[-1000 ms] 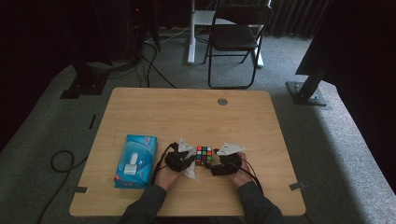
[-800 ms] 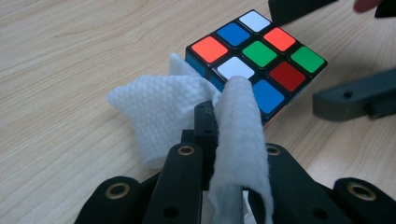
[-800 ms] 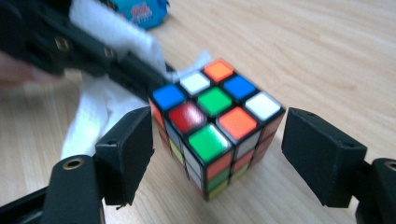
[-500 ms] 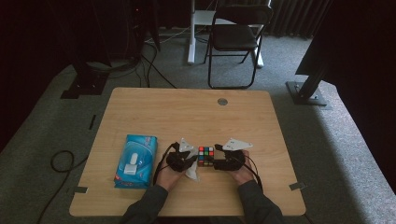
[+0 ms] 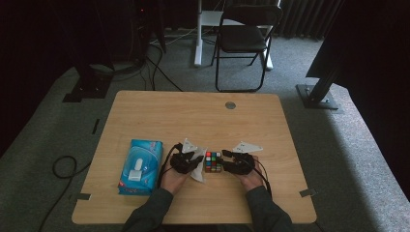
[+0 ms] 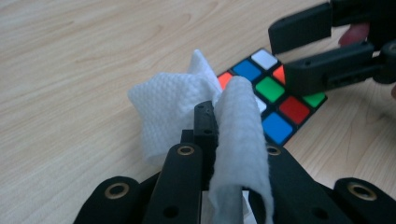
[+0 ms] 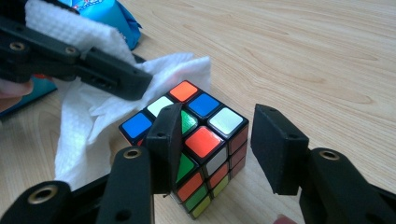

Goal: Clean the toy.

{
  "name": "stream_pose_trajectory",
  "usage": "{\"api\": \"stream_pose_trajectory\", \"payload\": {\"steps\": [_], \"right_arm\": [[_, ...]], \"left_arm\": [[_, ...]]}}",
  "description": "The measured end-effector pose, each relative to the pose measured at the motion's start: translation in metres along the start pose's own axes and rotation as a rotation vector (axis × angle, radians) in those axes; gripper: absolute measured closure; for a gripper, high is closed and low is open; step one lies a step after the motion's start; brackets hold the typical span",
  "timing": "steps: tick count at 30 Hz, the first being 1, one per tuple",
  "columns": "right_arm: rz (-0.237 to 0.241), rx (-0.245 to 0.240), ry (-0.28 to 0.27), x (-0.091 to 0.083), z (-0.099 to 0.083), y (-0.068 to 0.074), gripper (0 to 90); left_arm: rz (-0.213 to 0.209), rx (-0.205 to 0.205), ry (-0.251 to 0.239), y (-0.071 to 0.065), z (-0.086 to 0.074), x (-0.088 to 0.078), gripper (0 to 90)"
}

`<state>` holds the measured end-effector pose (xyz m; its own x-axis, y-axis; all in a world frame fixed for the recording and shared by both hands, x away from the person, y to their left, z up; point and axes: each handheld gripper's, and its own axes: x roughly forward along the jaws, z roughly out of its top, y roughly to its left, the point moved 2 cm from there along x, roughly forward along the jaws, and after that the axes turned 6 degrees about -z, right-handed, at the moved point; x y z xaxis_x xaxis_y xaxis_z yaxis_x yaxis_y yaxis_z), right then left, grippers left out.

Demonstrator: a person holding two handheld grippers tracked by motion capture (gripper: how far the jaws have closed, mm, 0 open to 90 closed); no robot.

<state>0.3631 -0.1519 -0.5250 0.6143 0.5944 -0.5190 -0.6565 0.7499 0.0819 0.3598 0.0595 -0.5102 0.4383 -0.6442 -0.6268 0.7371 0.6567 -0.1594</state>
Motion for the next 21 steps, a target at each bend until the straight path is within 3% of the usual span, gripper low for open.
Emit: {"api": "stream_pose_trajectory", "payload": {"steps": [6,13,21], "right_arm": [[0.019,0.022,0.005,0.000,0.000,-0.001,57.3],[0.035,0.030,0.002,0.000,-0.001,-0.002,59.6],[0.038,0.029,-0.002,0.000,-0.002,-0.002,59.6]], "left_arm": [[0.003,-0.009,-0.014,0.002,0.007,0.004,85.8],[-0.035,-0.040,-0.029,0.006,0.009,0.008,85.9],[-0.042,-0.053,-0.009,0.008,0.006,0.014,85.9]]}}
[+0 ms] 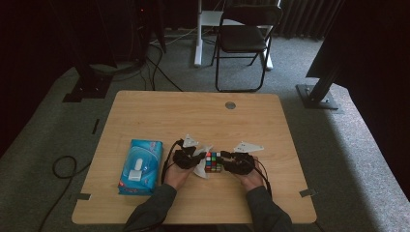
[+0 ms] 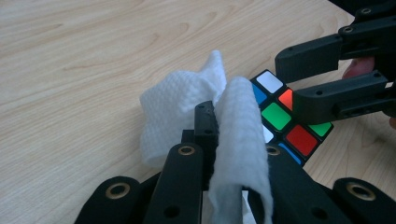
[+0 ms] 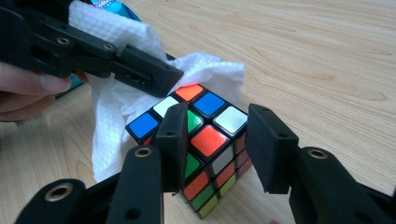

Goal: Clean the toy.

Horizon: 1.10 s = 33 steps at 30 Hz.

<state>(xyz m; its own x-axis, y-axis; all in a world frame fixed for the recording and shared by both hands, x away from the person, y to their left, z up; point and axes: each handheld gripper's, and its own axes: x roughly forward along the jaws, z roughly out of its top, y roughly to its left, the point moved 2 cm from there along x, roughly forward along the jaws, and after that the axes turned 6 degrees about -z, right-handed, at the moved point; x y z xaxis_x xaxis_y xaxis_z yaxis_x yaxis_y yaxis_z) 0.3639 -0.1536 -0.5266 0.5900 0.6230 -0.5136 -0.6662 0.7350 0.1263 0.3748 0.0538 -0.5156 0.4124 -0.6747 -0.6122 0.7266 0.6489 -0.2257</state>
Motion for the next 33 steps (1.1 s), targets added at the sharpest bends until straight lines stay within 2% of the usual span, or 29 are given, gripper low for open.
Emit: {"api": "stream_pose_trajectory", "payload": {"steps": [17,33], "right_arm": [[-0.002,0.003,-0.006,0.000,-0.001,0.000,59.7],[0.001,0.008,-0.009,0.000,-0.001,0.000,59.7]], "left_arm": [[-0.008,-0.018,-0.013,0.002,-0.004,0.001,86.3],[-0.022,-0.031,0.014,0.003,-0.012,0.002,86.2]]}}
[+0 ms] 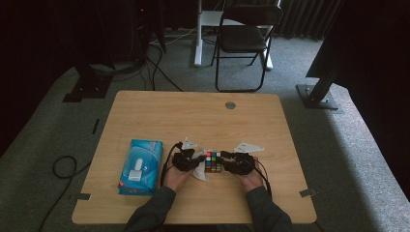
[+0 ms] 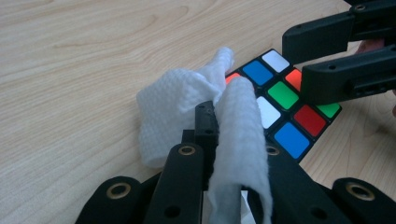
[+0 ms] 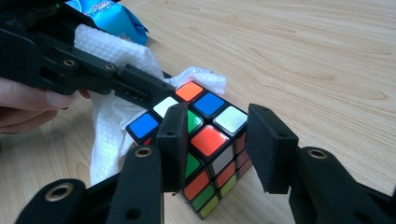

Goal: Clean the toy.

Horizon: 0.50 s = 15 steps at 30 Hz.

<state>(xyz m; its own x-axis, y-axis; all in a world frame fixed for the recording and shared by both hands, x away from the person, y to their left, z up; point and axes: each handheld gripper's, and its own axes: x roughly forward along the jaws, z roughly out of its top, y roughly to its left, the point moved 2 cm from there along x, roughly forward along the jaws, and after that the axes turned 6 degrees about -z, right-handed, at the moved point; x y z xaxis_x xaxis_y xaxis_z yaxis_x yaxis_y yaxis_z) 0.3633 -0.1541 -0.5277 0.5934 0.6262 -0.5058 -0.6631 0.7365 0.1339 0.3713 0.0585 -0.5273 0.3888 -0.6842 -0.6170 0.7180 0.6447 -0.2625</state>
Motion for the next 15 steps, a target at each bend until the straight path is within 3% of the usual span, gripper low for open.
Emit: {"api": "stream_pose_trajectory", "payload": {"steps": [15], "right_arm": [[0.001,0.001,-0.002,0.0000,-0.0002,-0.0002,59.7]], "left_arm": [[-0.004,0.003,0.049,0.0021,-0.0079,0.0085,86.2]]}}
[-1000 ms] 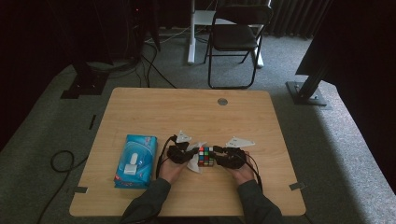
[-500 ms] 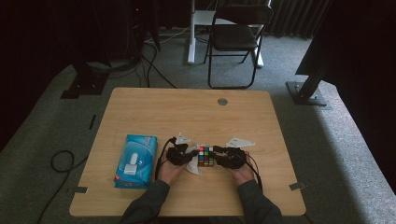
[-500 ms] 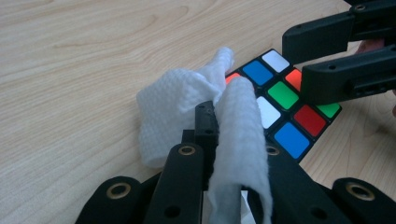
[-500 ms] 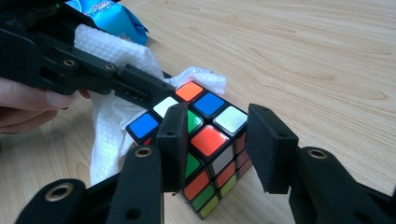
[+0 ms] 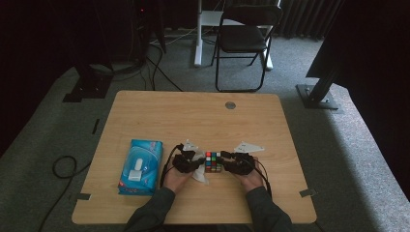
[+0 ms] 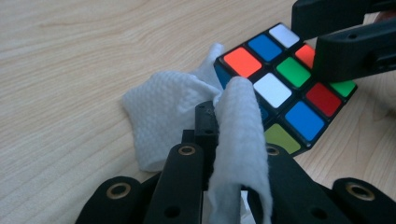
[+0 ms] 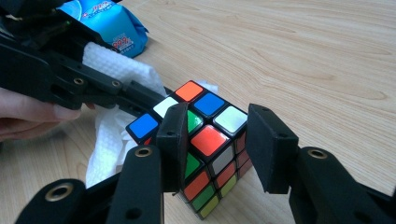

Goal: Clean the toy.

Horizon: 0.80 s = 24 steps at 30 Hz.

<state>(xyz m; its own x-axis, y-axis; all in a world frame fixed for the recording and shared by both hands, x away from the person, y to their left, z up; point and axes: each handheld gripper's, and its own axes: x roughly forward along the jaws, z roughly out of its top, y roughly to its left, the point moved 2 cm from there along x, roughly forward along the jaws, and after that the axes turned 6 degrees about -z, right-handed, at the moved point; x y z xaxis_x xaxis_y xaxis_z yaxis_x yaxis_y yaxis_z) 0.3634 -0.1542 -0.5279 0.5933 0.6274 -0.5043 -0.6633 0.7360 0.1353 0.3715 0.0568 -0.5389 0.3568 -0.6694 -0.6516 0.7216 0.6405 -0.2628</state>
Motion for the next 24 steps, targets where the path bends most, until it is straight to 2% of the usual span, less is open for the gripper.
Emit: {"api": "stream_pose_trajectory", "payload": {"steps": [8,15,18,24], "right_arm": [[0.000,0.000,-0.002,0.000,0.000,0.000,59.6],[0.000,0.001,-0.003,0.000,0.000,0.000,59.7],[0.000,0.002,-0.003,0.000,0.000,0.000,59.7],[0.001,0.002,-0.003,0.000,0.000,0.000,59.6]], "left_arm": [[0.000,-0.016,0.028,0.004,-0.007,0.009,86.1],[0.001,-0.011,0.030,0.004,-0.006,0.007,85.9],[0.001,-0.010,0.012,0.003,-0.003,-0.001,85.9],[-0.003,0.006,-0.058,-0.001,0.009,-0.023,85.9]]}}
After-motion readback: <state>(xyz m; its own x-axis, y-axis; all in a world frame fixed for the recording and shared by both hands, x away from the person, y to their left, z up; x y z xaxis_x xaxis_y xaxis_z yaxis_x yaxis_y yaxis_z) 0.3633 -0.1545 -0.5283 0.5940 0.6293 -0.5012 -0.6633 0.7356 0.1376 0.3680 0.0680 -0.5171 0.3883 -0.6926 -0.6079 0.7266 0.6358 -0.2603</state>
